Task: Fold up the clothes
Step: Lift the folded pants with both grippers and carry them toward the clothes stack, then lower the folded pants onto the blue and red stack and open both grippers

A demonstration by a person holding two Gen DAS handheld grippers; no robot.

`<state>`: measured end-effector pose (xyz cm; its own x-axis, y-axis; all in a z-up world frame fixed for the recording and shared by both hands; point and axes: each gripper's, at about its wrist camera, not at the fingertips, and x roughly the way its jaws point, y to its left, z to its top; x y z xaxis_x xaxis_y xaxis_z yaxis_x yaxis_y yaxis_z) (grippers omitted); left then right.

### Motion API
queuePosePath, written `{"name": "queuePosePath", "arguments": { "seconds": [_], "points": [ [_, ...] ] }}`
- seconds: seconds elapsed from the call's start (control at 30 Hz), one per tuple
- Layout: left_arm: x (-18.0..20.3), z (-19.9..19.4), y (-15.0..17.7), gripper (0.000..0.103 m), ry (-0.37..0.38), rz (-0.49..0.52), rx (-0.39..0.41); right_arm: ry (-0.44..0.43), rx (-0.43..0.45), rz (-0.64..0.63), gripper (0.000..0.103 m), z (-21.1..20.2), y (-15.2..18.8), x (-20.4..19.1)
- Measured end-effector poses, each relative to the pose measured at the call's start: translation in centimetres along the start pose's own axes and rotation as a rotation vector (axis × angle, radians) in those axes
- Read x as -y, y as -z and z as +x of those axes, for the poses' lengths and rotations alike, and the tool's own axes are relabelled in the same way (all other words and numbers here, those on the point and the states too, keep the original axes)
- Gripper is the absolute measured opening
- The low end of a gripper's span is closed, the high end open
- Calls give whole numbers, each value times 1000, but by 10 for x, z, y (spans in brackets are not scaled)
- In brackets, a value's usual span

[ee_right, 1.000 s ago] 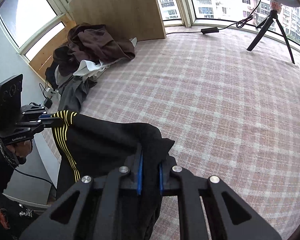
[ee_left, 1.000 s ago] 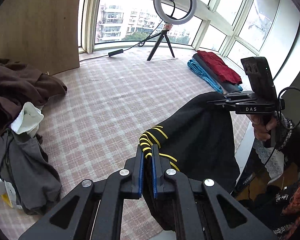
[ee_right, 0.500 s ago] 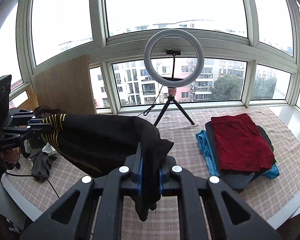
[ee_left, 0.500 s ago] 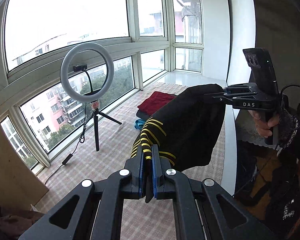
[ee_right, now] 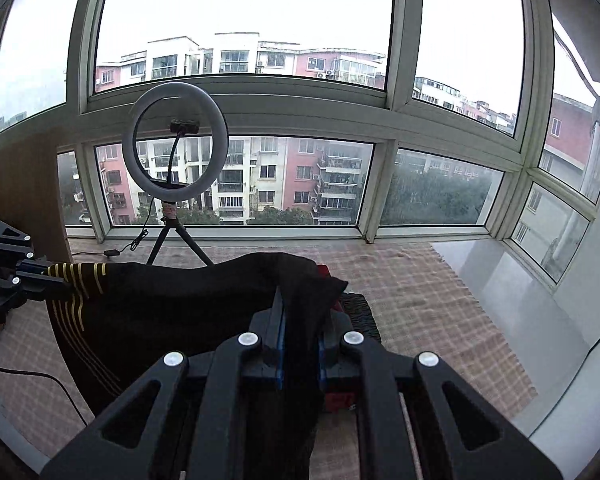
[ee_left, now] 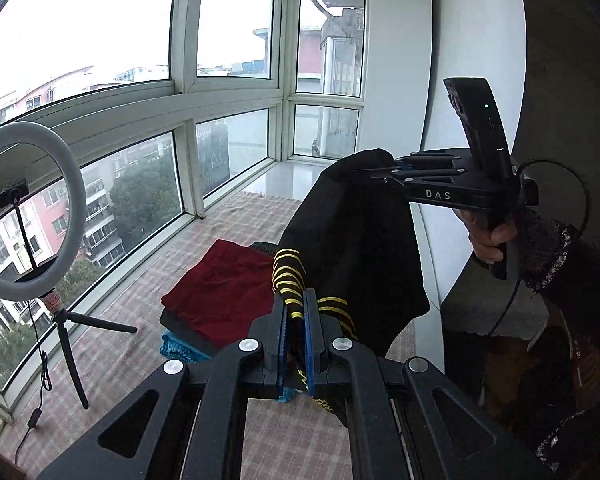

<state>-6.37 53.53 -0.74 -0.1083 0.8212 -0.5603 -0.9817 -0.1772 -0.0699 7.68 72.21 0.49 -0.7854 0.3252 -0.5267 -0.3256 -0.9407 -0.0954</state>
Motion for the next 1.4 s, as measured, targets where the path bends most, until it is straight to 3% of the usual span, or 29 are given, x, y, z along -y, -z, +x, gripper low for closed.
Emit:
{"name": "queuePosePath", "arguments": {
  "seconds": [0.13, 0.3, 0.47, 0.57, 0.63, 0.7, 0.8, 0.87, 0.9, 0.97, 1.03, 1.13, 1.23, 1.3, 1.4],
  "points": [
    [-37, 51, -11, 6, -27, -67, -44, -37, -45, -11, 11, 64, -15, 37],
    [-100, 114, -6, 6, -100, -138, -107, -56, -118, -87, 11, 172, -26, 45],
    [-146, 175, 22, 8, -152, -179, -227, -108, -231, -134, 11, 272, -12, 41],
    [-173, 194, 35, 16, -214, -241, -300, -115, -353, -163, 18, 313, 0, 42],
    [-184, 188, 38, 16, -233, -273, -301, -107, -385, -138, 35, 316, 1, 54],
    [-183, 172, 34, 16, -259, -261, -272, -147, -359, -82, 41, 300, -3, 74],
    [-174, 151, 25, 16, -269, -228, -220, -126, -284, 4, 50, 269, -14, 107],
    [-160, 151, 18, 16, -209, -203, -194, -116, -228, 87, 50, 248, -20, 123],
    [-153, 158, 16, 16, -169, -186, -196, -157, -206, 121, 50, 239, -21, 125],
    [-143, 179, 18, 20, -137, -168, -222, -259, -203, 136, 50, 236, -23, 114],
    [-137, 202, 22, 20, -120, -163, -257, -298, -254, 69, 50, 252, -22, 86],
    [-143, 230, 37, 18, -134, -214, -330, -189, -360, -63, 50, 291, -1, 54],
    [-145, 234, 42, 16, -138, -263, -352, -88, -456, -45, 50, 316, 20, 64],
    [-133, 210, 36, 17, -129, -245, -308, -72, -431, 27, 50, 297, 19, 79],
    [-108, 171, 33, 19, -105, -195, -262, -92, -351, 43, 50, 238, 16, 83]
  ]
}}
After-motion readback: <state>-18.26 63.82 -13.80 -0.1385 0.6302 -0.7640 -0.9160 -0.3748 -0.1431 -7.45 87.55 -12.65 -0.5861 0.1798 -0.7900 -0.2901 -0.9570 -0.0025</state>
